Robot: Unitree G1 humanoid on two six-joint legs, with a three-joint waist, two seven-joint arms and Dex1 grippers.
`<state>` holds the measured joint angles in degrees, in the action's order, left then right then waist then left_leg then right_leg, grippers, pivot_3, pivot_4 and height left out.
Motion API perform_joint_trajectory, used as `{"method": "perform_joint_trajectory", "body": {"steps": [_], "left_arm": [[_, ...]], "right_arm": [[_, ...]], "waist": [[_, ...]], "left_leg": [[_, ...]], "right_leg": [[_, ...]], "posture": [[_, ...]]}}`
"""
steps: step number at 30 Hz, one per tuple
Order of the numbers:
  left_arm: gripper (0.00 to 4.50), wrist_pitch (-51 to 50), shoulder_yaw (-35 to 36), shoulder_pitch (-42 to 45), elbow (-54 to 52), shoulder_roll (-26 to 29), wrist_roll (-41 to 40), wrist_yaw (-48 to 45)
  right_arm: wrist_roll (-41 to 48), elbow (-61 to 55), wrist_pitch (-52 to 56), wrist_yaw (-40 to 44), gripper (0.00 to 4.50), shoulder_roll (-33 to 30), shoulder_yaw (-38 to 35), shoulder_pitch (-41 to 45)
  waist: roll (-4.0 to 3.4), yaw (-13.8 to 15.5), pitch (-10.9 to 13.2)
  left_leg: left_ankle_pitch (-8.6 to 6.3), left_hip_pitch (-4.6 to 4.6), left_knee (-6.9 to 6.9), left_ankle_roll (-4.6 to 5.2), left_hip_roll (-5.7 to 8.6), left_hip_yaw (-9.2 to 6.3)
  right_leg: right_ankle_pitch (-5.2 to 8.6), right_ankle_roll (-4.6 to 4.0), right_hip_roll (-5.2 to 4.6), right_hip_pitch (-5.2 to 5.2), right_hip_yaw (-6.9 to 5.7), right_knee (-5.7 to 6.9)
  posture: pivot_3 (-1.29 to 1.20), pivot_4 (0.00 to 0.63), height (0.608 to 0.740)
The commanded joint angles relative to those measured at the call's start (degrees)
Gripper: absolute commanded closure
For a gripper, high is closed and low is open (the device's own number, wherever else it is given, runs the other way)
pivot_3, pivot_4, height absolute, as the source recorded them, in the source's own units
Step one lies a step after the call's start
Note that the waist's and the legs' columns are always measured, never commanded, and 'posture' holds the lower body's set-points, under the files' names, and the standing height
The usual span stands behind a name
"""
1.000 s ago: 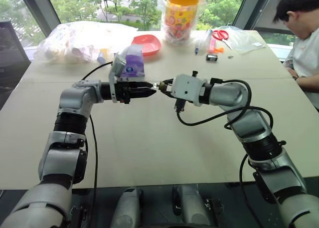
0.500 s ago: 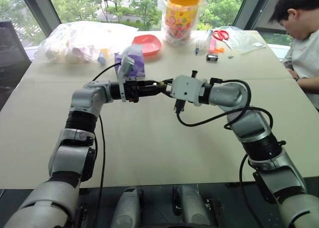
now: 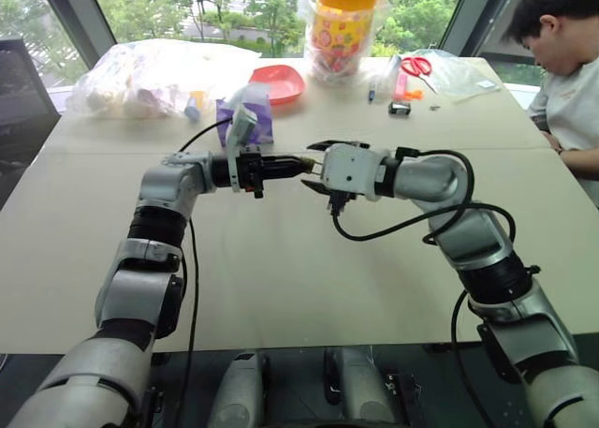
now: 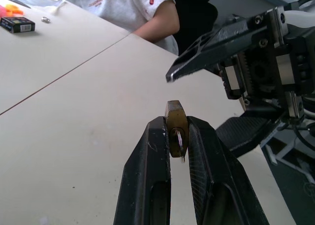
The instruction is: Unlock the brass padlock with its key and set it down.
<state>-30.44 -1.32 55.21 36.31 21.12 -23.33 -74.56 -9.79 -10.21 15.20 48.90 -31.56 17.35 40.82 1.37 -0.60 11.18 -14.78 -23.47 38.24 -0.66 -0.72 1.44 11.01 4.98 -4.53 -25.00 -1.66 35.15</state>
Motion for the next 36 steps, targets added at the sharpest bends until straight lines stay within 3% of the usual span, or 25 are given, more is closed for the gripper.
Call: {"method": "perform_joint_trajectory", "body": {"steps": [1,5,9,18,36], "left_arm": [[4.49,-0.13,1.82,-0.63,-2.66,1.17,-0.95,0.60],[4.49,-2.90,3.45,-2.41,-5.46,1.78,-3.19,0.70],[4.49,-6.75,4.64,-4.68,-9.42,2.37,-6.18,-0.31],[4.49,-10.96,3.92,-6.39,-14.79,3.70,-8.90,-1.09],[4.49,-12.51,3.86,-8.39,-19.55,4.39,-11.00,0.25]], "right_arm": [[4.52,-7.08,7.36,0.60,0.11,-1.77,-6.67,-3.17],[16.04,-15.74,22.43,-1.64,0.11,2.68,-15.73,-6.00],[18.33,-17.29,27.95,-7.72,0.11,6.11,-19.07,-6.19],[17.33,-13.70,25.41,-13.92,0.11,7.00,-15.08,-5.57],[17.87,-11.85,23.20,-13.23,0.11,5.18,-10.74,-6.08]], "waist": [[0.00,0.14,0.00],[0.00,-0.10,0.00],[0.00,-0.07,0.00],[0.00,-0.08,0.00],[0.00,-0.09,0.00]], "left_leg": [[0.00,0.00,0.00,0.00,0.00,0.00],[0.00,-0.03,-0.01,0.00,-0.01,-0.02],[0.00,0.03,-0.01,0.00,-0.08,-0.05],[0.00,0.02,0.00,0.00,-0.03,-0.01],[0.00,0.01,0.00,0.00,-0.03,-0.02]], "right_leg": [[0.00,0.00,0.00,0.00,0.00,0.00],[-0.01,0.00,-0.03,0.00,-0.01,-0.02],[-0.01,-0.02,0.00,0.00,-0.02,0.05],[0.01,-0.04,0.00,0.00,0.00,0.01],[0.02,-0.04,-0.01,0.00,0.00,0.00]], "posture": [[0.00,0.150,0.740],[0.00,0.150,0.740],[0.00,0.150,0.740],[0.00,0.150,0.740],[0.00,0.150,0.740]]}}
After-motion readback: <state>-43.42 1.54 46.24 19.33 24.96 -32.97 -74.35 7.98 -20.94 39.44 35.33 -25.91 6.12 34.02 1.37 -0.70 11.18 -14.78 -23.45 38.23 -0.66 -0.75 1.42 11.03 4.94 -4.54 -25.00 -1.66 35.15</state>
